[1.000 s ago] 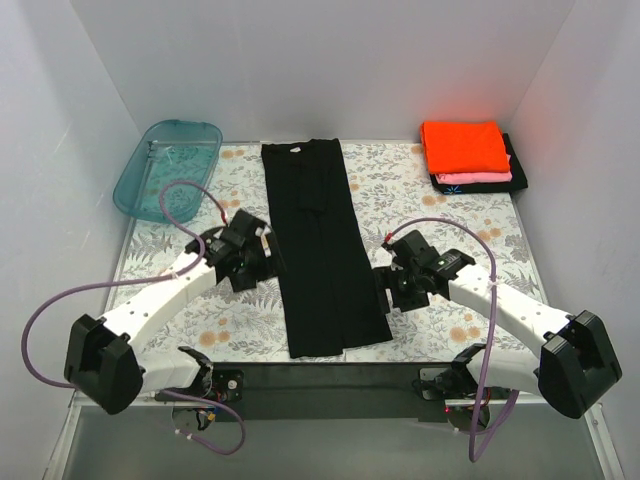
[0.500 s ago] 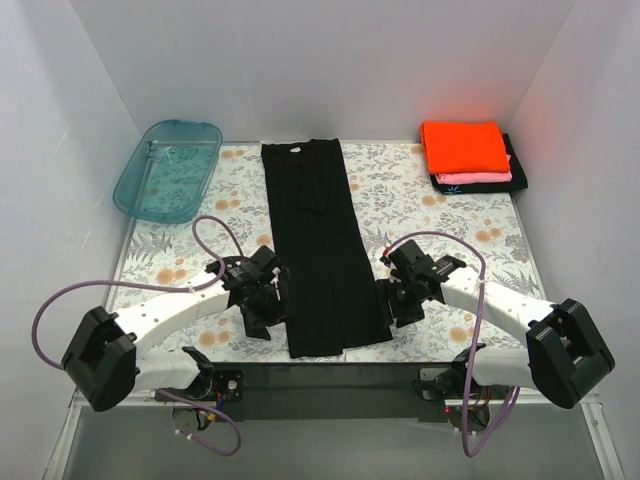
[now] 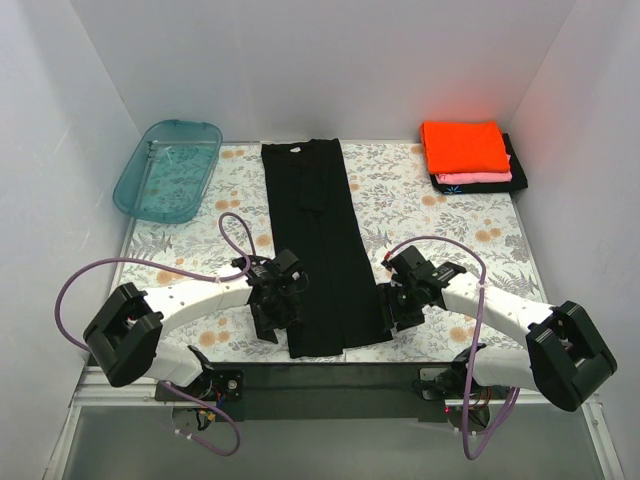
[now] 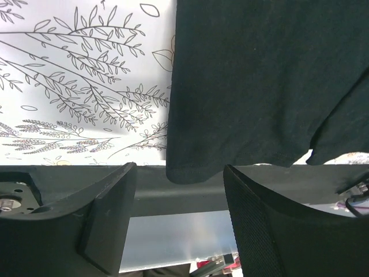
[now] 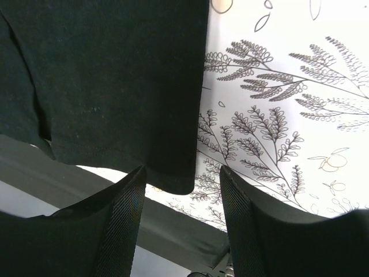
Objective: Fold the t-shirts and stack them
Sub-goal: Fold the tshirt
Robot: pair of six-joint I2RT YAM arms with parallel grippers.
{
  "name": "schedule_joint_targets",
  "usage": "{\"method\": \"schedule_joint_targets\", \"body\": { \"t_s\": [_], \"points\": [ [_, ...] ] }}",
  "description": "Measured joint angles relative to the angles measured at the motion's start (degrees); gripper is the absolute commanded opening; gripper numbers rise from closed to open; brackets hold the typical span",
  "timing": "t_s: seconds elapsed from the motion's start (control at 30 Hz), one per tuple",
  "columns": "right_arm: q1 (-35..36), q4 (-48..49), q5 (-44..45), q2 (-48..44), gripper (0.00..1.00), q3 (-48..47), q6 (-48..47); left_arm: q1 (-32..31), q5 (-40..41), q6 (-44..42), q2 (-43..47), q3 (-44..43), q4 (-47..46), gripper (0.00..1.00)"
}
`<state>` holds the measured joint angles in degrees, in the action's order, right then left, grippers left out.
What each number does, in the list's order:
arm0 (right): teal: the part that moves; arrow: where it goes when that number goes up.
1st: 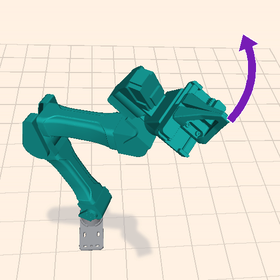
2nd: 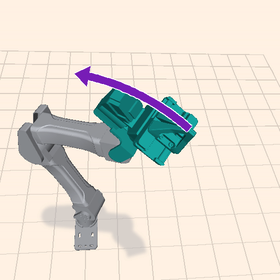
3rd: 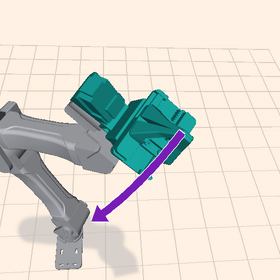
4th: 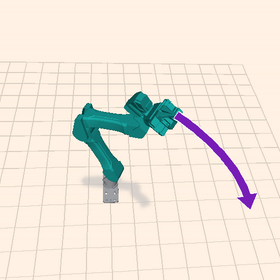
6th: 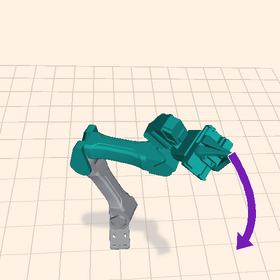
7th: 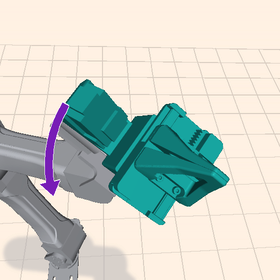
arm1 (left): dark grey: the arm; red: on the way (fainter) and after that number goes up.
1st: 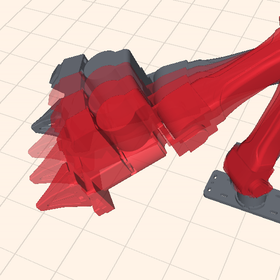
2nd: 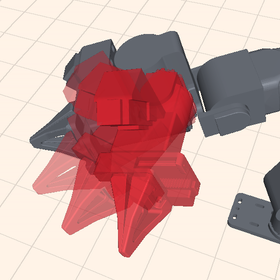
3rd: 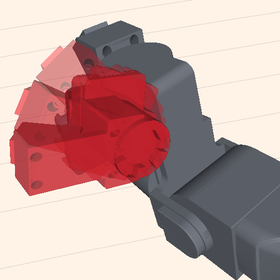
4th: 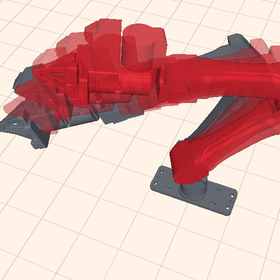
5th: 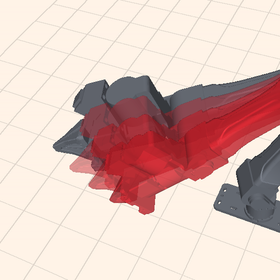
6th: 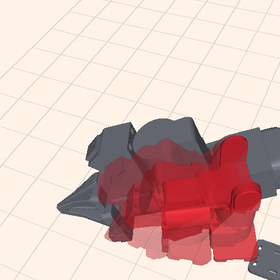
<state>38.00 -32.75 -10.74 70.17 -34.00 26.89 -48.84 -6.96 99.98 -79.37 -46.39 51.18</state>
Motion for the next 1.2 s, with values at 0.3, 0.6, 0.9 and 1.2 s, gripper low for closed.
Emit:
{"method": "schedule_joint_targets", "body": {
  "t_s": [0.3,0.6,0.9,1.2],
  "points": [
    [0.00,0.20,0.48,0.79,0.60,-0.09,0.28,-1.36,0.94,3.17,-0.57,1.25,-0.98,0.60],
    [0.00,0.26,0.07,1.46,0.60,-0.39,0.42,-2.49,1.36,3.63,-6.71,1.25,-2.12,0.56],
    [-0.02,0.96,-1.81,2.36,0.55,-0.39,0.57,-4.04,1.88,3.93,-9.84,-0.98,-0.37,0.50],
    [-0.02,1.38,-4.28,3.63,0.53,-0.37,1.22,-4.52,1.57,3.76,-10.43,-1.49,0.09,0.55]
  ]
}}
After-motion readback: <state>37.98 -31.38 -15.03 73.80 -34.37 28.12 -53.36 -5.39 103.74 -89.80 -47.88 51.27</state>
